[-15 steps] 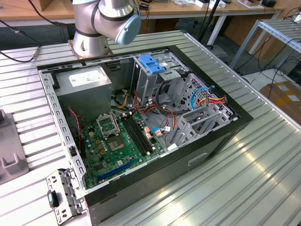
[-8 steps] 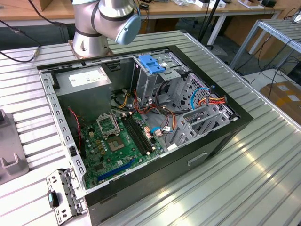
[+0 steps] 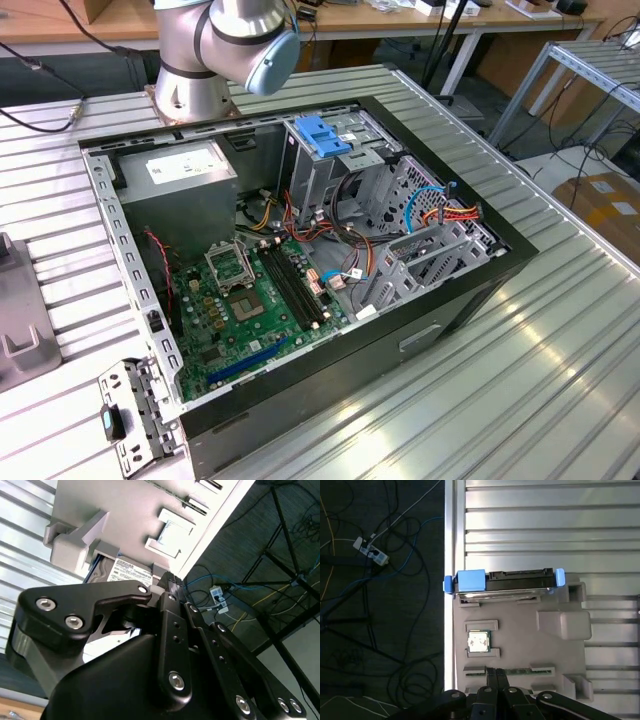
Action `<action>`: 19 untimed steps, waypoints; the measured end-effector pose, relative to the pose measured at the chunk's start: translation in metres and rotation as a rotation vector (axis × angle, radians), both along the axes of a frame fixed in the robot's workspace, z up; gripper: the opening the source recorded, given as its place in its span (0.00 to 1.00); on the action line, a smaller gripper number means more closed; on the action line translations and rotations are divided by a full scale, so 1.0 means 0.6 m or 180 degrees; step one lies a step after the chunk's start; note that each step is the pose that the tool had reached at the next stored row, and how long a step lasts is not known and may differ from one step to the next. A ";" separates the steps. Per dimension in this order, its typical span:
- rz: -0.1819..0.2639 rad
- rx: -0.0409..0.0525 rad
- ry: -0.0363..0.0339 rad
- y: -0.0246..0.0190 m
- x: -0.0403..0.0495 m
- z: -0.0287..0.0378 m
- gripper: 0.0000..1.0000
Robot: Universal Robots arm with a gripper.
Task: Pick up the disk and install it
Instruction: 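Pick up the disk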
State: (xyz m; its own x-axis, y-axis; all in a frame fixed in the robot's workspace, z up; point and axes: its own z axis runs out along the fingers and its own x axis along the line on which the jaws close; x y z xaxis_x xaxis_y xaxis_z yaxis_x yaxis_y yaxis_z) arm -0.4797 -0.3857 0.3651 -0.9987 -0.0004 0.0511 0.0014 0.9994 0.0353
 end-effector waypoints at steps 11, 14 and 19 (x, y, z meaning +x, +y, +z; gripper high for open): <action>0.0231 0.0000 0.0000 0.0000 0.000 0.000 0.10; 0.0286 0.0000 0.0000 0.0000 0.000 0.000 0.10; 0.0367 0.0000 0.0000 0.0001 0.000 0.000 0.10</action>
State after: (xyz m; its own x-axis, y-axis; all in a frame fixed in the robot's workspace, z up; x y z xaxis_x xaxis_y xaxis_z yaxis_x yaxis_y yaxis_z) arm -0.4798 -0.3857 0.3652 -0.9920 -0.1152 0.0511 -0.1134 0.9929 0.0353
